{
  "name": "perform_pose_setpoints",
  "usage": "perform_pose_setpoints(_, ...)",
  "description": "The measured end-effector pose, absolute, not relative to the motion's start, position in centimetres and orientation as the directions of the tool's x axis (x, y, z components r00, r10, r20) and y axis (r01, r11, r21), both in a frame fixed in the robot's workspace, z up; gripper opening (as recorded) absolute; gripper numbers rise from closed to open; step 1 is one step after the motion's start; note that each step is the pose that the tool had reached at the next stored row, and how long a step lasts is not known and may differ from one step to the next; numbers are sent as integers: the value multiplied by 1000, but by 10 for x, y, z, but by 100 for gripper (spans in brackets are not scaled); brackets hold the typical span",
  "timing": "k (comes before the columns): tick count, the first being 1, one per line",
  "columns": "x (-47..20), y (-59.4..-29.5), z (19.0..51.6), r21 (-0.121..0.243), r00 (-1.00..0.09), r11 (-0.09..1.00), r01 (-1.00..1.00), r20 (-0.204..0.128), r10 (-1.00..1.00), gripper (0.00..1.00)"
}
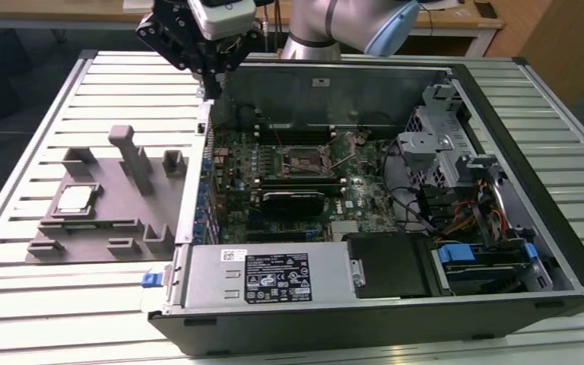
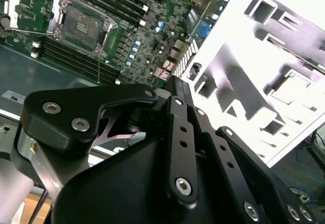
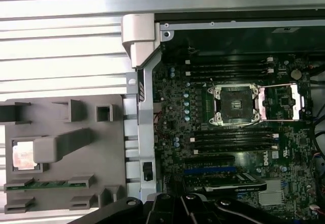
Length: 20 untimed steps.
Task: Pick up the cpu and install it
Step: 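Reach for the cpu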
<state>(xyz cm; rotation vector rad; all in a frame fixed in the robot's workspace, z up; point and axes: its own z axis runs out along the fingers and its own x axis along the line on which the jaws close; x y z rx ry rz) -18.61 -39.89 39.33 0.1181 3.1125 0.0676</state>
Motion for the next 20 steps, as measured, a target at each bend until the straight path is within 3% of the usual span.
perform_pose_setpoints(20, -220, -399, 393, 44, -997, 996, 75, -25, 76, 11)
